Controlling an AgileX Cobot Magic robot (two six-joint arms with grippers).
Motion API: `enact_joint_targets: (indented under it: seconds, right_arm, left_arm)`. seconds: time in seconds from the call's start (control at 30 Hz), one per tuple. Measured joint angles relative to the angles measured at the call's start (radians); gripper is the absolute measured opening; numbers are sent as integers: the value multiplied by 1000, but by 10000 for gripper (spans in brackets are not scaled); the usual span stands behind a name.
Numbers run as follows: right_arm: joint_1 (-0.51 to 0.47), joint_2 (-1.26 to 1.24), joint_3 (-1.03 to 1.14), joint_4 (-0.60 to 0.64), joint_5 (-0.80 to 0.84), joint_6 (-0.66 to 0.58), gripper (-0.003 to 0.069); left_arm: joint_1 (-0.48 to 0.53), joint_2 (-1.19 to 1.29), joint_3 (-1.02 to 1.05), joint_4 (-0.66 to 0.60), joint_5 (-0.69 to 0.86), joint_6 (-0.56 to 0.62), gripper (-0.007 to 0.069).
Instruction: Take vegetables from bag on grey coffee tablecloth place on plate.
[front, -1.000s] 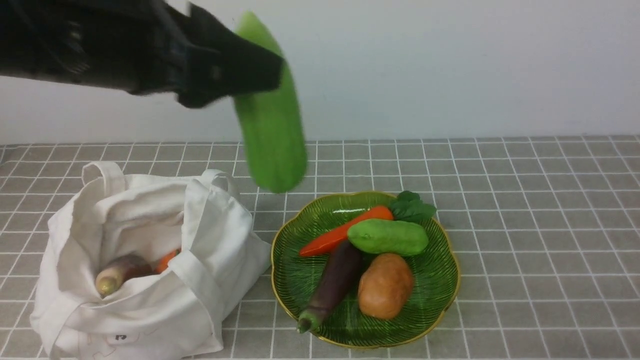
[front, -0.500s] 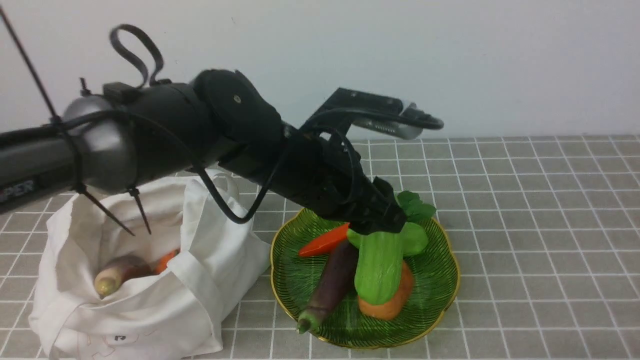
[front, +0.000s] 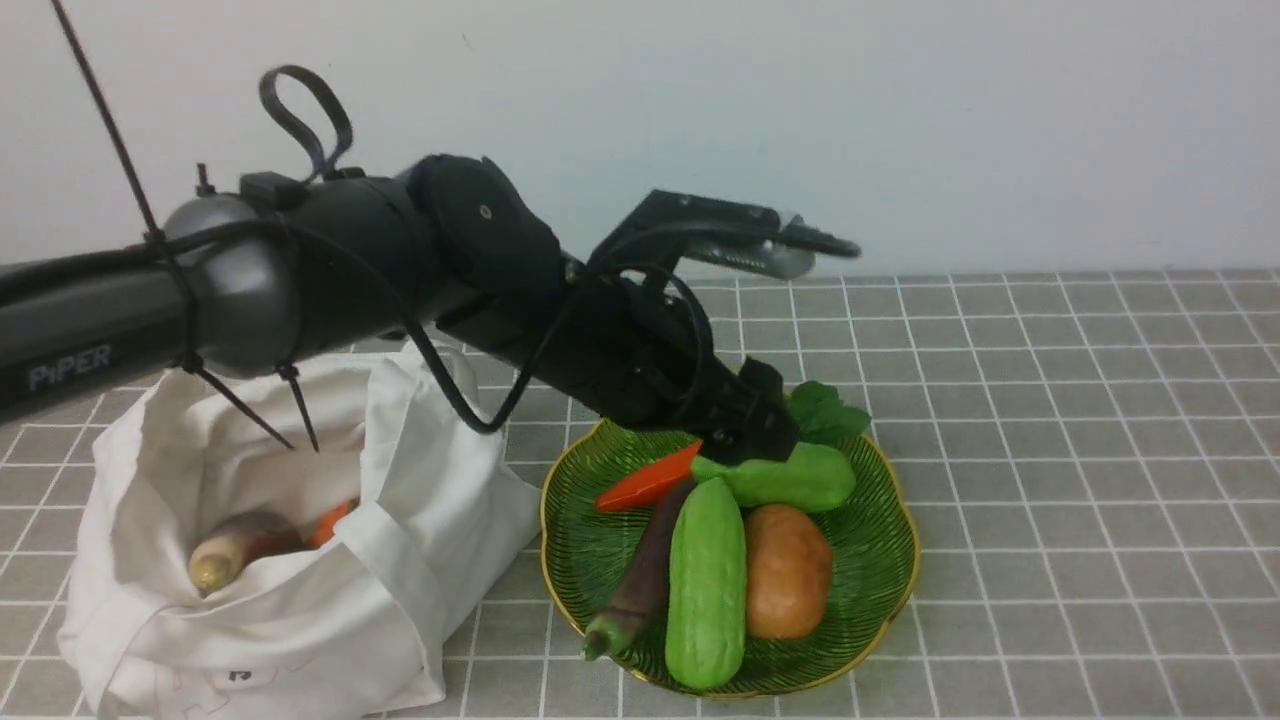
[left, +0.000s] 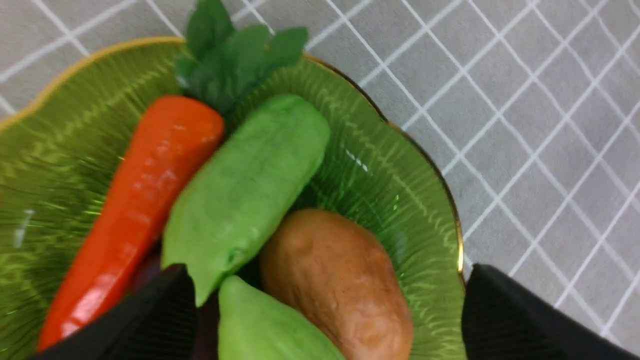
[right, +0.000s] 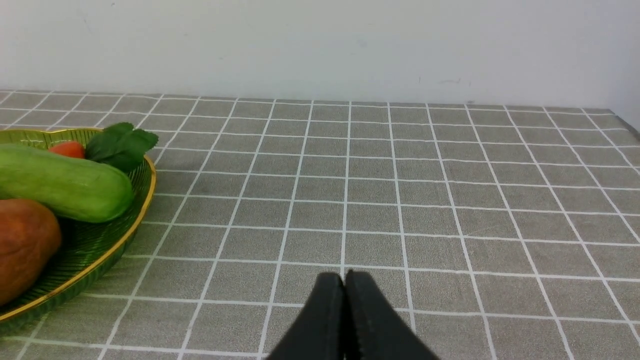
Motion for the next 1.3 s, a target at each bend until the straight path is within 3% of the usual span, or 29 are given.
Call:
enact_joint_targets:
  seconds: [0.1, 0.23, 0.33, 0.53, 0.7, 1.0, 1.3]
  right_arm:
    - [0, 0, 0, 0, 0, 0, -18]
    - [0, 0, 0, 0, 0, 0, -18]
    - [0, 0, 0, 0, 0, 0, -18]
    - [0, 0, 0, 0, 0, 0, -18]
    - [0, 0, 0, 0, 0, 0, -18]
    - [0, 0, 0, 0, 0, 0, -18]
    - [0, 0, 0, 0, 0, 0, -18]
  left_arm:
    - [41, -82, -39, 52, 64, -45, 489]
    - [82, -243, -62, 184, 123, -97, 185]
    - [110, -400, -63, 341, 148, -152, 31]
    - [141, -662, 25, 625, 157, -373, -5]
    - [141, -888, 271, 722, 94, -521, -5]
    - [141, -1260, 723, 673, -22, -663, -5]
    - [141, -1401, 786, 631, -25, -668, -5]
